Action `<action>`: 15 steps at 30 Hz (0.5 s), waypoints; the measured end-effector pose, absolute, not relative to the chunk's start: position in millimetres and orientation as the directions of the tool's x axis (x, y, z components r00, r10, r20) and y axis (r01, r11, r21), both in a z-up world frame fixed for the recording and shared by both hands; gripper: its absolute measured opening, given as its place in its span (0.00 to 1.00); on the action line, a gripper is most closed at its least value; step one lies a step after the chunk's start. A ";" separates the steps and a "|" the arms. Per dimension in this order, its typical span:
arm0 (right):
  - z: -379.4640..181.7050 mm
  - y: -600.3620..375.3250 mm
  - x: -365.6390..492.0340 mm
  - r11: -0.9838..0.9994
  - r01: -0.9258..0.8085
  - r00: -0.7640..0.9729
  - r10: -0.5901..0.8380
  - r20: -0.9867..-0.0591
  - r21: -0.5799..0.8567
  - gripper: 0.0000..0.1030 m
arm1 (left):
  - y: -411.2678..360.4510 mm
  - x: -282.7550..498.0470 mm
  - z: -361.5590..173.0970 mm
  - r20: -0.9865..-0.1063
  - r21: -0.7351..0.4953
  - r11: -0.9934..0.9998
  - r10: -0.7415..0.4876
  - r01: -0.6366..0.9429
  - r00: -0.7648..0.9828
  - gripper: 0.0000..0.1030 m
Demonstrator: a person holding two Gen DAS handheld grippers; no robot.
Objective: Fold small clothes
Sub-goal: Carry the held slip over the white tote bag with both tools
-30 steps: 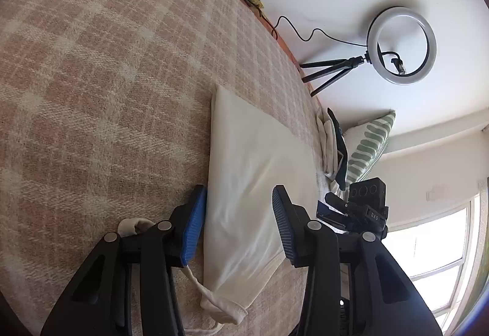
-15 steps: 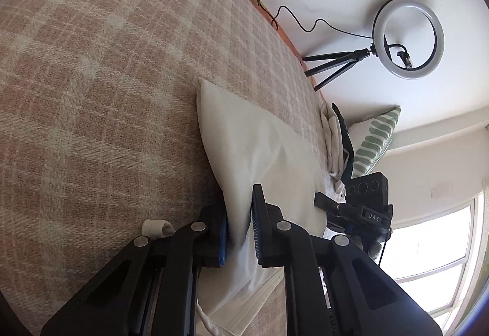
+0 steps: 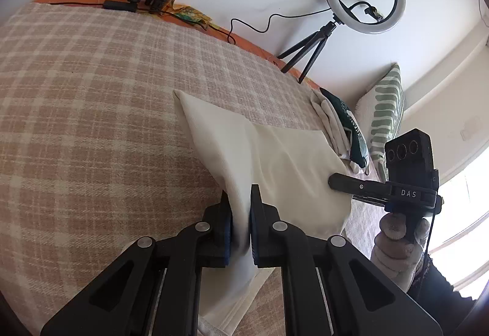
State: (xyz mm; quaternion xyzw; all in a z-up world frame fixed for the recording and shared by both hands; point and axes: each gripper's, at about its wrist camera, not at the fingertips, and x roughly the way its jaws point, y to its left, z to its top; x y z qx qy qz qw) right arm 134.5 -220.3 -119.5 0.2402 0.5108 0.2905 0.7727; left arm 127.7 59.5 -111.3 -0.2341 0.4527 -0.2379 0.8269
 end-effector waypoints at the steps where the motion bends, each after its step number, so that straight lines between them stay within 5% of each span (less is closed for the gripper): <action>1: -115.5 -220.1 133.9 0.723 -0.210 0.317 0.687 -0.654 0.658 0.08 | 57.8 127.5 -108.3 -0.633 -0.602 0.776 -0.607 0.186 0.481 0.08; 15: -50.0 -275.3 124.5 0.776 -0.243 0.433 0.624 -0.651 0.582 0.08 | -7.4 146.3 -67.8 -0.558 -0.614 0.727 -0.675 0.308 0.483 0.08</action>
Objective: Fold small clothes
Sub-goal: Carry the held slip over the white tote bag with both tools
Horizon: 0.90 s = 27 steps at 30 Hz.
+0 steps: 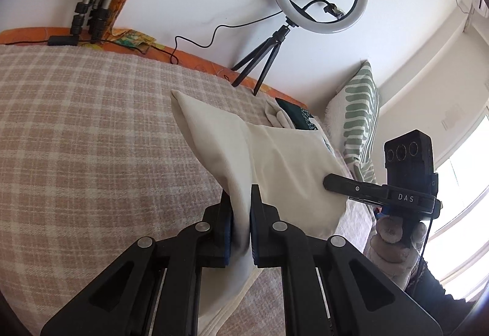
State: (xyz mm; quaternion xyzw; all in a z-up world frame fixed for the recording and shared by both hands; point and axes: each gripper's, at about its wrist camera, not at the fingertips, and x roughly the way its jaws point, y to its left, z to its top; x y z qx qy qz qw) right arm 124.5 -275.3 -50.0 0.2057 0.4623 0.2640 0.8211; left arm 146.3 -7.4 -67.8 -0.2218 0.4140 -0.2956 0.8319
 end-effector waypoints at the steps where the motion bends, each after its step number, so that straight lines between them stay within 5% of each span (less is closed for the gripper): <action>1: -44.1 -283.8 124.3 0.783 -0.241 0.445 0.614 -0.652 0.573 0.08 | -15.3 148.4 -65.7 -0.555 -0.610 0.725 -0.679 0.320 0.480 0.08; 27: 50.3 -500.5 163.3 0.951 -0.075 0.657 0.274 -0.703 0.300 0.08 | -252.1 239.1 -24.7 -0.503 -0.505 0.648 -0.757 0.569 0.416 0.08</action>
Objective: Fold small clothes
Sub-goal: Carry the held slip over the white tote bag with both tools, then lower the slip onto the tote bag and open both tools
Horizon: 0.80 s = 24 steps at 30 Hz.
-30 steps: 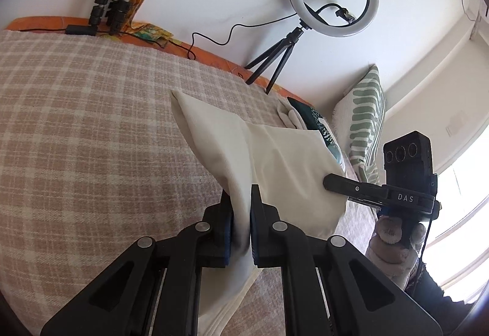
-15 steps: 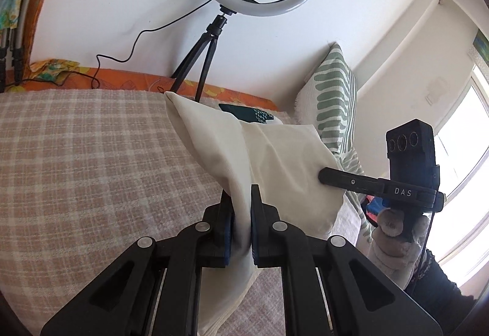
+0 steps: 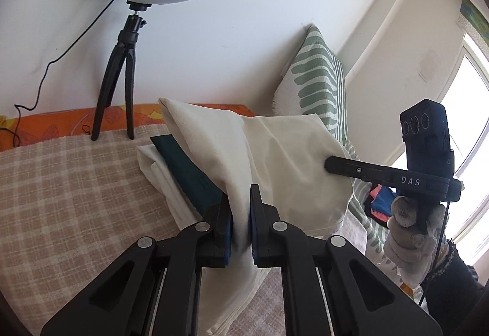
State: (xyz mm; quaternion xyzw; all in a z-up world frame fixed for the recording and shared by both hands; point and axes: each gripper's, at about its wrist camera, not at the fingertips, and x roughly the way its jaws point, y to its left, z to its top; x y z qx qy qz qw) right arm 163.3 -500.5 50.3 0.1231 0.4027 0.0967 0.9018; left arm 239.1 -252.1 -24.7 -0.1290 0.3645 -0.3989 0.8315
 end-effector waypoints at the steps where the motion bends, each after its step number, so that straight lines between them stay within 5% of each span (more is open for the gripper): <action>1: 51.4 -507.7 167.4 0.955 -0.068 0.661 0.261 -0.704 0.290 0.08 | -258.4 243.4 -25.7 -0.502 -0.506 0.647 -0.759 0.571 0.415 0.08; 13: 20.7 -560.1 227.2 0.978 -0.004 0.634 0.162 -0.756 0.206 0.08 | -307.3 291.6 -54.1 -0.523 -0.522 0.659 -0.749 0.542 0.407 0.08; 24: -22.4 -573.7 260.3 0.991 0.102 0.586 0.009 -0.810 0.084 0.09 | -320.0 299.8 -72.6 -0.637 -0.372 0.767 -0.620 0.523 0.458 0.11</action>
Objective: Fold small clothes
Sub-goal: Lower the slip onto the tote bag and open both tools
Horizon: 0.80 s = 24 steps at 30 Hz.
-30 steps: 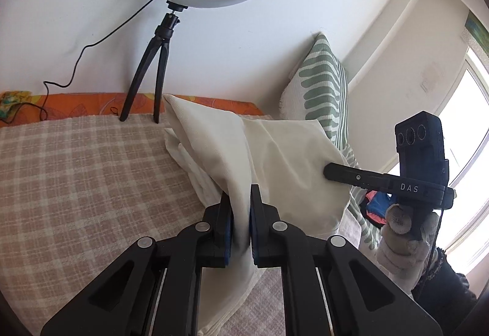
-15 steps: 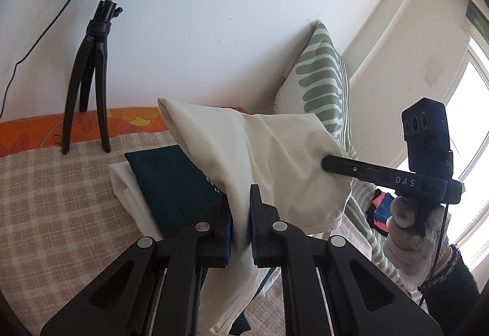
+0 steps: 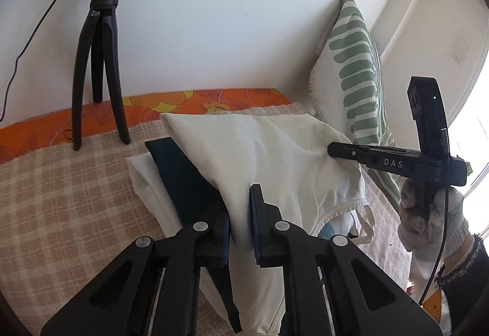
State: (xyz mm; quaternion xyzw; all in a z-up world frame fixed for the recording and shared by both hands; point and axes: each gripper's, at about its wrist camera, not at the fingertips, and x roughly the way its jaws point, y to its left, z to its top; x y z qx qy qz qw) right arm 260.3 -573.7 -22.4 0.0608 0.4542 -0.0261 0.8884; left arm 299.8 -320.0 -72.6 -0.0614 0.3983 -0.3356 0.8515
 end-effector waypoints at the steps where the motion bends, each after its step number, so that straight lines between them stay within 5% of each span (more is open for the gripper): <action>1: -22.7 -572.9 261.6 0.991 0.120 0.579 -0.028 -0.815 0.052 0.13 | -320.2 299.6 -72.3 -0.648 -0.350 0.784 -0.597 0.512 0.472 0.11; 3: -21.7 -573.7 261.8 0.989 0.147 0.571 -0.070 -0.818 0.018 0.23 | -318.0 300.9 -70.7 -0.652 -0.346 0.792 -0.588 0.503 0.478 0.13; 5: -17.0 -573.2 258.7 0.988 0.151 0.583 -0.084 -0.808 0.007 0.31 | -316.7 301.2 -69.4 -0.655 -0.346 0.795 -0.585 0.497 0.479 0.30; 7: -11.1 -572.6 255.8 0.988 0.157 0.597 -0.093 -0.797 0.003 0.47 | -314.5 297.7 -65.8 -0.651 -0.328 0.803 -0.574 0.497 0.497 0.58; 9: -5.2 -571.5 251.0 0.986 0.165 0.617 -0.095 -0.781 0.010 0.59 | -312.9 291.6 -60.7 -0.642 -0.308 0.808 -0.566 0.503 0.517 0.59; 20: 20.7 -550.8 223.9 0.978 0.210 0.647 -0.150 -0.747 -0.014 0.60 | -306.5 258.6 -36.6 -0.631 -0.263 0.814 -0.551 0.517 0.546 0.69; 24: 38.6 -541.2 209.4 0.975 0.221 0.680 -0.161 -0.716 -0.010 0.74 | -297.7 242.1 -22.5 -0.619 -0.250 0.816 -0.549 0.522 0.561 0.73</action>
